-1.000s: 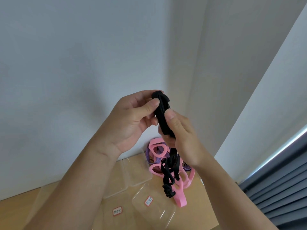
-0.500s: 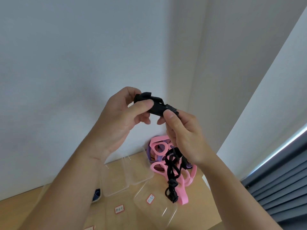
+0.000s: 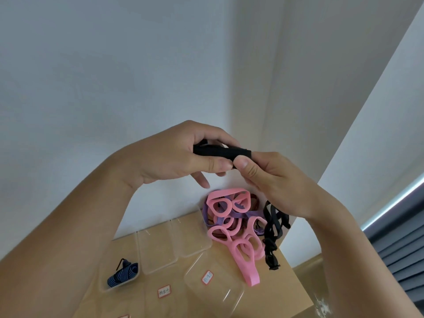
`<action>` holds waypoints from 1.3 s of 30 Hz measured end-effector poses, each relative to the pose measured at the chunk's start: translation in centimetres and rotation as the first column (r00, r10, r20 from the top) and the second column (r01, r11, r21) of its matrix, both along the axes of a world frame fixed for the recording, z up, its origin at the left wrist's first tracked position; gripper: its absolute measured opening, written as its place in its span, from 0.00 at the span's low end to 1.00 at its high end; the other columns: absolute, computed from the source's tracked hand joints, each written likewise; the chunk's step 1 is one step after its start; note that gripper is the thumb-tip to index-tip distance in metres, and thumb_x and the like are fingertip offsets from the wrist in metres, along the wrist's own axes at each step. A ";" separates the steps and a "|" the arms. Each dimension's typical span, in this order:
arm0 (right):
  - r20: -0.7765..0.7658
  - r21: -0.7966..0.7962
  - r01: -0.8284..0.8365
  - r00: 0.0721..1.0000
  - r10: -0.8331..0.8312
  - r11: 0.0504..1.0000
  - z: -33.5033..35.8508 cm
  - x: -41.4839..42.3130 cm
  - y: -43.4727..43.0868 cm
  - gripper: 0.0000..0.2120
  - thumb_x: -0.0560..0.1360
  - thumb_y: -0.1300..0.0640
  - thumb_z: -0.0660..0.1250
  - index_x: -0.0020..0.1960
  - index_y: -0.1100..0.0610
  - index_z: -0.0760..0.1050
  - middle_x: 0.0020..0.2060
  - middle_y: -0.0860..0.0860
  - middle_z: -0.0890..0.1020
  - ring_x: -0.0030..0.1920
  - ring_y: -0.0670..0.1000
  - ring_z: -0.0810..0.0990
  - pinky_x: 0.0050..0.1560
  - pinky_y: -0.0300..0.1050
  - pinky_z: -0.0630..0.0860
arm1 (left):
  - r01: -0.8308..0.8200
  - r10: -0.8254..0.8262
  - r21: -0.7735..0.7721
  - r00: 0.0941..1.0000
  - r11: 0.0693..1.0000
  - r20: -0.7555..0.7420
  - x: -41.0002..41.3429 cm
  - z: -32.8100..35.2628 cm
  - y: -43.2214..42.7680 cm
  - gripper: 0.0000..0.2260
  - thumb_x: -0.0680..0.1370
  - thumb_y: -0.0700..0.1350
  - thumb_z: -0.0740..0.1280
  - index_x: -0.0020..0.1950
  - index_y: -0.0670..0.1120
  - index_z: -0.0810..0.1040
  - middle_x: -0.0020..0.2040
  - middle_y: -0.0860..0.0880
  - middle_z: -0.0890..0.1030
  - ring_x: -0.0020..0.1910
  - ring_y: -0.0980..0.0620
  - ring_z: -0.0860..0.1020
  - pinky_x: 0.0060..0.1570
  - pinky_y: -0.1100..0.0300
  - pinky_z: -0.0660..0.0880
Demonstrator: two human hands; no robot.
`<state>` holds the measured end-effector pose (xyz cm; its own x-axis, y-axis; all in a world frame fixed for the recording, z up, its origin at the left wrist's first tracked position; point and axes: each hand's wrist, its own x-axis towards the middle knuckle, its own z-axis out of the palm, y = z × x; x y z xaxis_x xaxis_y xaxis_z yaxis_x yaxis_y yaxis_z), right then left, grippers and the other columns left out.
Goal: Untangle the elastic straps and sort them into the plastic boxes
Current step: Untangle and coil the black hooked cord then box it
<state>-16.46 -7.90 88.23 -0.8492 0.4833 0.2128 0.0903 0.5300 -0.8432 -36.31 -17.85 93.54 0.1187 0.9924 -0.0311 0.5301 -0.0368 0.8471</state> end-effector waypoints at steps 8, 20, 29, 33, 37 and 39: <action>0.060 0.143 0.007 0.998 -0.016 0.990 0.2 0.1 -0.2 0.29 0.79 0.33 0.53 0.54 0.57 0.79 0.32 0.59 0.69 0.33 0.57 0.68 0.38 0.56 0.70 | 0.014 -0.013 -0.049 0.999 0.999 0.030 -0.1 0.7 1.3 0.08 0.77 0.47 0.72 0.55 0.47 0.82 0.46 0.48 0.84 0.39 0.47 0.83 0.27 0.59 0.74; 0.063 0.056 0.043 0.997 -0.047 0.997 -0.2 0.7 1.3 0.15 0.77 0.39 0.62 0.36 0.44 0.75 0.24 0.41 0.68 0.25 0.44 0.65 0.27 0.34 0.63 | -0.050 0.068 0.079 0.969 0.996 -0.237 0.8 -0.3 1.0 0.07 0.80 0.45 0.70 0.59 0.51 0.81 0.44 0.57 0.83 0.35 0.58 0.78 0.38 0.64 0.76; 0.004 0.103 0.222 0.975 -0.224 0.970 -0.9 -0.3 0.4 0.14 0.82 0.49 0.62 0.40 0.50 0.76 0.27 0.47 0.74 0.28 0.43 0.69 0.30 0.36 0.65 | -0.203 0.339 0.337 0.845 0.919 -0.414 4.0 -1.7 1.7 0.09 0.83 0.43 0.64 0.61 0.47 0.80 0.46 0.50 0.77 0.42 0.58 0.73 0.40 0.66 0.66; 0.015 0.279 0.232 0.969 -0.246 0.932 0.1 1.0 0.5 0.12 0.79 0.48 0.68 0.38 0.50 0.77 0.27 0.45 0.73 0.27 0.46 0.69 0.29 0.38 0.64 | -0.159 0.260 0.238 0.833 0.958 -0.489 3.9 -1.7 1.3 0.09 0.84 0.44 0.63 0.61 0.49 0.80 0.46 0.53 0.75 0.43 0.58 0.73 0.41 0.64 0.67; -0.025 0.275 0.210 0.977 -0.211 0.938 2.0 2.3 0.9 0.10 0.69 0.46 0.77 0.34 0.47 0.79 0.23 0.43 0.74 0.24 0.44 0.69 0.26 0.34 0.64 | -0.050 0.102 0.105 0.811 0.993 -0.576 4.0 -0.9 1.2 0.09 0.84 0.44 0.62 0.60 0.50 0.80 0.44 0.55 0.75 0.43 0.54 0.75 0.43 0.55 0.73; -0.055 0.229 0.153 0.988 -0.144 0.961 3.1 2.6 1.3 0.12 0.65 0.45 0.80 0.34 0.50 0.80 0.23 0.44 0.75 0.24 0.43 0.68 0.26 0.33 0.63 | 0.007 0.024 0.055 0.836 0.998 -0.548 4.2 -0.7 1.0 0.07 0.84 0.45 0.63 0.54 0.51 0.81 0.40 0.55 0.77 0.39 0.54 0.75 0.40 0.57 0.72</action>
<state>-13.82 -6.65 91.34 -0.7611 0.5370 0.3638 0.1538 0.6943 -0.7031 -32.09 -16.84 92.84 0.0889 0.9954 -0.0367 0.9076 -0.0658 0.4146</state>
